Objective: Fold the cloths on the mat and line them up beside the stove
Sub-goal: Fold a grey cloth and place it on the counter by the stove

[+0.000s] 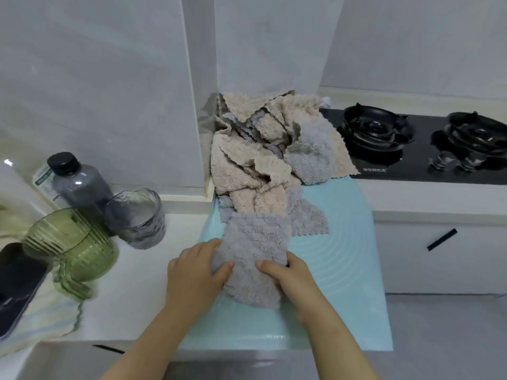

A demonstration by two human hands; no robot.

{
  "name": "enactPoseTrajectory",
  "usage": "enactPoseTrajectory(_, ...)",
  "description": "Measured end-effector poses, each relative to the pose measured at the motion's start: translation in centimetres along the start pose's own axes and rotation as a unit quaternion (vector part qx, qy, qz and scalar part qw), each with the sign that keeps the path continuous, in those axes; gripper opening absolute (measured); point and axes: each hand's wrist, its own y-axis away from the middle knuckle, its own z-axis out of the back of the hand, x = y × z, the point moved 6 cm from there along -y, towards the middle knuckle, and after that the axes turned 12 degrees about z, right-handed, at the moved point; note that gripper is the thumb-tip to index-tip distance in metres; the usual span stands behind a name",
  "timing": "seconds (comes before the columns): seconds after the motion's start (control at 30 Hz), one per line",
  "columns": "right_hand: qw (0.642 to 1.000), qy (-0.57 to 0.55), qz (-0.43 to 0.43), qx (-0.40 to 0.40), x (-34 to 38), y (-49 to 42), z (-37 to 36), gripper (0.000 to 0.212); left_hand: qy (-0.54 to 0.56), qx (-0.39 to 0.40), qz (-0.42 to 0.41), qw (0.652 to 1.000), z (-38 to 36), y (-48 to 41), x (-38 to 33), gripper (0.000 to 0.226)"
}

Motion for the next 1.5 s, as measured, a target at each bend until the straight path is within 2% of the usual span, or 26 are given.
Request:
enactPoseTrajectory(0.07,0.992,-0.124,-0.017,0.013,0.7,0.7,0.3,0.026,0.063,0.017,0.013,0.998,0.4,-0.3,-1.3,0.051)
enactPoseTrajectory(0.13,0.976,-0.215,-0.030,0.025,1.7,1.2,1.4,0.031,0.183,0.096,0.034,0.978,0.5,-0.2,-3.6,0.051)
enactPoseTrajectory(0.23,0.956,-0.292,-0.021,0.030,3.5,1.8,4.7,0.034,0.349,0.250,0.073,0.900,-0.5,0.9,-8.8,0.056)
enactPoseTrajectory(0.33,0.932,-0.360,0.028,0.012,5.6,2.3,9.6,0.057,0.449,0.324,0.094,0.828,-2.3,1.7,-14.1,0.059)
enactPoseTrajectory(0.4,0.916,-0.397,0.054,-0.004,6.6,2.8,13.3,0.062,0.472,0.355,0.114,0.799,-3.9,2.1,-17.5,0.064)
enactPoseTrajectory(0.47,0.912,-0.403,0.067,-0.021,7.5,3.3,17.1,0.052,0.498,0.388,0.124,0.766,-5.7,2.7,-21.3,0.061)
enactPoseTrajectory(0.5,0.919,-0.387,0.066,-0.041,7.5,3.4,19.6,0.034,0.508,0.399,0.122,0.753,-6.6,3.1,-23.7,0.057)
enactPoseTrajectory(0.53,0.927,-0.365,0.061,-0.064,7.7,3.6,22.0,0.016,0.511,0.401,0.108,0.753,-7.5,3.4,-26.3,0.054)
enactPoseTrajectory(0.67,0.958,-0.240,0.045,-0.148,7.2,3.7,33.4,0.024,0.507,0.384,0.046,0.770,-11.5,4.6,-36.5,0.046)
enactPoseTrajectory(0.8,0.962,-0.175,0.053,-0.204,8.0,4.4,45.1,0.022,0.454,0.415,0.029,0.788,-16.7,7.2,-46.1,0.028)
enactPoseTrajectory(0.93,0.955,-0.147,0.063,-0.248,9.3,5.2,54.8,0.012,0.450,0.446,0.026,0.773,-20.7,9.8,-55.2,0.035)
enactPoseTrajectory(1.1,0.943,-0.147,0.062,-0.291,9.5,4.5,64.1,0.008,0.423,0.448,0.005,0.788,-25.6,10.3,-64.0,0.049)
enactPoseTrajectory(1.37,0.924,-0.167,0.069,-0.337,10.8,-2.3,78.6,0.012,0.400,0.475,-0.014,0.784,-33.4,5.9,-77.8,0.050)
enactPoseTrajectory(1.5,0.917,-0.168,0.074,-0.353,13.1,-8.3,85.7,0.015,0.376,0.447,-0.051,0.810,-36.4,0.9,-85.8,0.050)
